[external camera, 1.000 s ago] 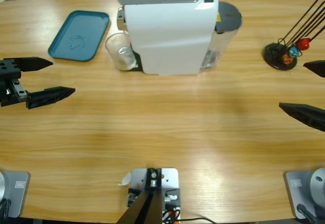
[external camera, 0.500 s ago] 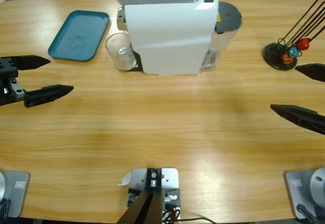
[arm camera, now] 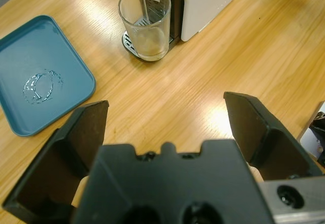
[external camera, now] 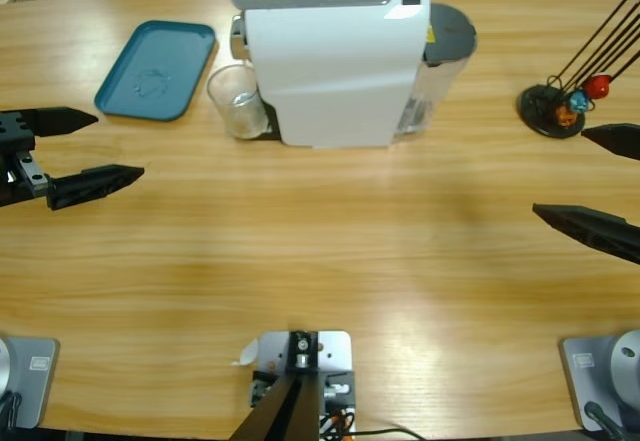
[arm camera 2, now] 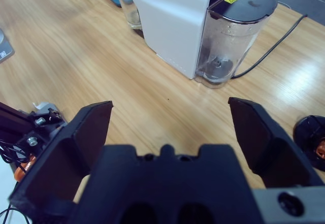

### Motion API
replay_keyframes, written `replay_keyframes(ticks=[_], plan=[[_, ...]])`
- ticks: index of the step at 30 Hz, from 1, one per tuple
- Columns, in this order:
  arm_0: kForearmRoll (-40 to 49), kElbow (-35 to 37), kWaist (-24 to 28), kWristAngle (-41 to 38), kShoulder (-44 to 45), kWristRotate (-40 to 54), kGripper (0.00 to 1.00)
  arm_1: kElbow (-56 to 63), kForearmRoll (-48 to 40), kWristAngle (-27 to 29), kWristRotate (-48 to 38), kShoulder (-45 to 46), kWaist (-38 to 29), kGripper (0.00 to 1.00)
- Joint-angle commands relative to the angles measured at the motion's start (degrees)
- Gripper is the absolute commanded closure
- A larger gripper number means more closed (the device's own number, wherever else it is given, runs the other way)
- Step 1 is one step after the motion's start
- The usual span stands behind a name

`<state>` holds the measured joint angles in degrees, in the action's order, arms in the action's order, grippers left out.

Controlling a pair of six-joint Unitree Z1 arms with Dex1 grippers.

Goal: Pour coffee

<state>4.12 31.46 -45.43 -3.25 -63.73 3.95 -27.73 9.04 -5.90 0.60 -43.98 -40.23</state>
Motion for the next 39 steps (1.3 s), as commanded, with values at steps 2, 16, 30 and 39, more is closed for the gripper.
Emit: replay_keyframes(ticks=[2, 16, 30, 39], plan=[[-1.0, -2.1, -0.4, 0.5, 0.7, 0.4, 0.009, 2.4, -0.9, -0.3, 0.7, -1.4, -0.5, 0.0], [-1.0, -2.1, -0.4, 0.5, 0.1, 0.4, 0.009, 2.7, -1.4, -0.3, 0.6, -1.8, -0.5, 0.0], [-1.3, -2.1, -0.4, 0.5, -0.1, 0.4, 0.009, 2.8, -1.6, -0.3, 0.6, -2.2, -0.5, 0.0], [-1.3, -2.1, -0.4, 0.3, -0.3, 0.4, 0.009, 2.7, -1.6, -0.3, 0.6, -2.4, -0.5, 0.0]])
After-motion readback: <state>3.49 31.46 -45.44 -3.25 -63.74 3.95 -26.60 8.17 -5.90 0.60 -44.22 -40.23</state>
